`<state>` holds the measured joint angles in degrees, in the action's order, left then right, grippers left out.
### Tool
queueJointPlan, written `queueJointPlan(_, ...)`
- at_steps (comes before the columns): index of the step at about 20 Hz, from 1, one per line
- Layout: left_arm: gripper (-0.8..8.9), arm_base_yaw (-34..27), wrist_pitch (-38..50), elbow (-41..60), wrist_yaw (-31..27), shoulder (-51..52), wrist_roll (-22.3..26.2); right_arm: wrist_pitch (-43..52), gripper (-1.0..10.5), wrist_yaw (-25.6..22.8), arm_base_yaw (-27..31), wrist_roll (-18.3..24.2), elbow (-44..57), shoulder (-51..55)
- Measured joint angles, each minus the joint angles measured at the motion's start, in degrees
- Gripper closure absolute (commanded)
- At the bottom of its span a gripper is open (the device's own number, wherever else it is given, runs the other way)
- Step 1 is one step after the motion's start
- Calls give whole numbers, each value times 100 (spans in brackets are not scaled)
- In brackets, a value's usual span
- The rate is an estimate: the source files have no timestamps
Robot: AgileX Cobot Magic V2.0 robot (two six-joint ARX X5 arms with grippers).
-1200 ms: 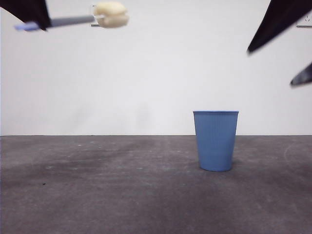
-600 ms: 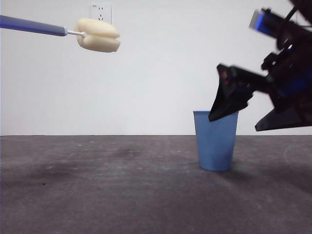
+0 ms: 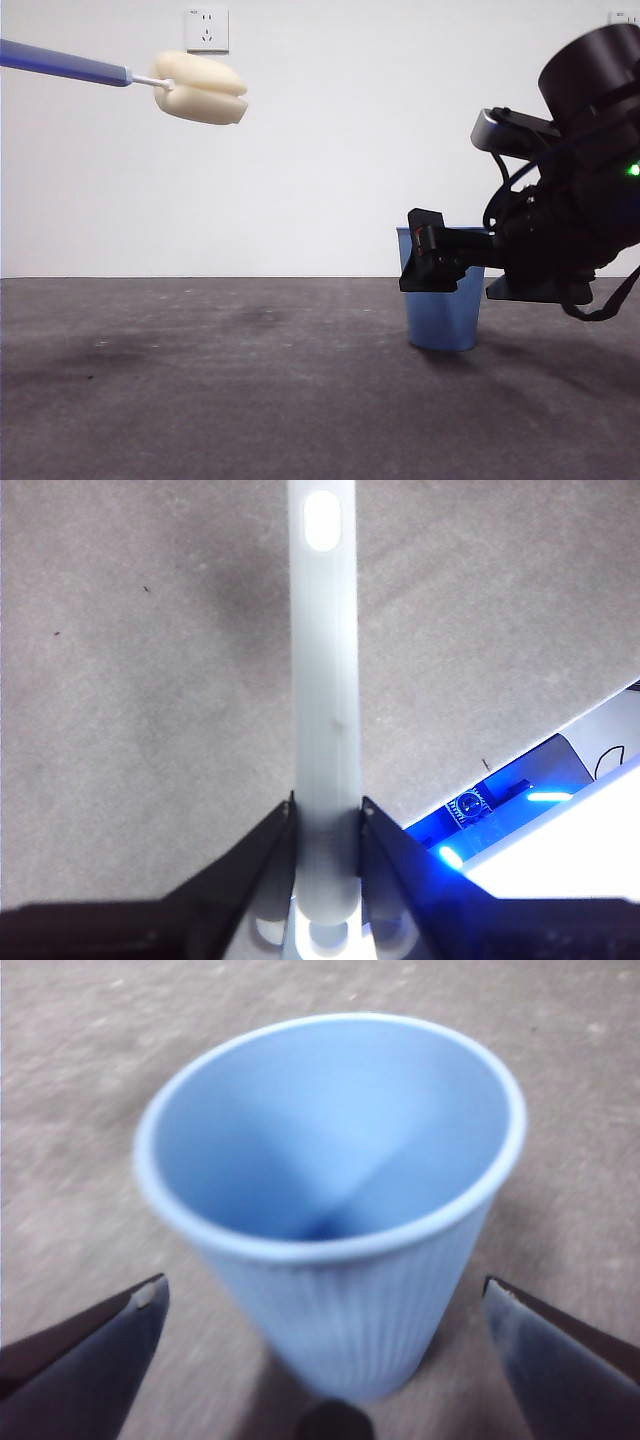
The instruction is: Pick up the cup brush,pick up the cup,insert the brush into the cup,clean the cup,put the cup brush back,put the cup back to the fixed position on the table
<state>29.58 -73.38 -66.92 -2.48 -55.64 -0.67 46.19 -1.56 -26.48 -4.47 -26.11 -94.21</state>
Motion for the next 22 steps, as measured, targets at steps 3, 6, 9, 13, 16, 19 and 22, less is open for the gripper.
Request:
queueJointPlan(3, 822, 0, -2, 0, 7, 0, -33, 647, 264, -4, 98, 42, 0, -302)
queueJointPlan(6, 822, 0, -2, 0, 46, 0, -52, 1019, 363, 11, 149, 63, 0, -562)
queueJointPlan(9, 822, 0, -2, 0, 120, 0, -94, 1266, 480, 26, 155, 66, 0, -715)
queueJointPlan(13, 822, 0, -2, 0, 122, 0, -153, 1375, 880, 175, 170, 111, 0, -715)
queueJointPlan(16, 822, 2, -2, 0, 118, 0, -153, 1375, 963, 310, 168, 136, 0, -715)
queueJointPlan(19, 822, 0, -2, 0, 116, 0, -85, 949, 963, 302, 122, 146, 0, -459)
queueJointPlan(22, 822, 0, -2, 0, 114, -7, 170, -125, 964, 225, -20, 299, 0, 420)
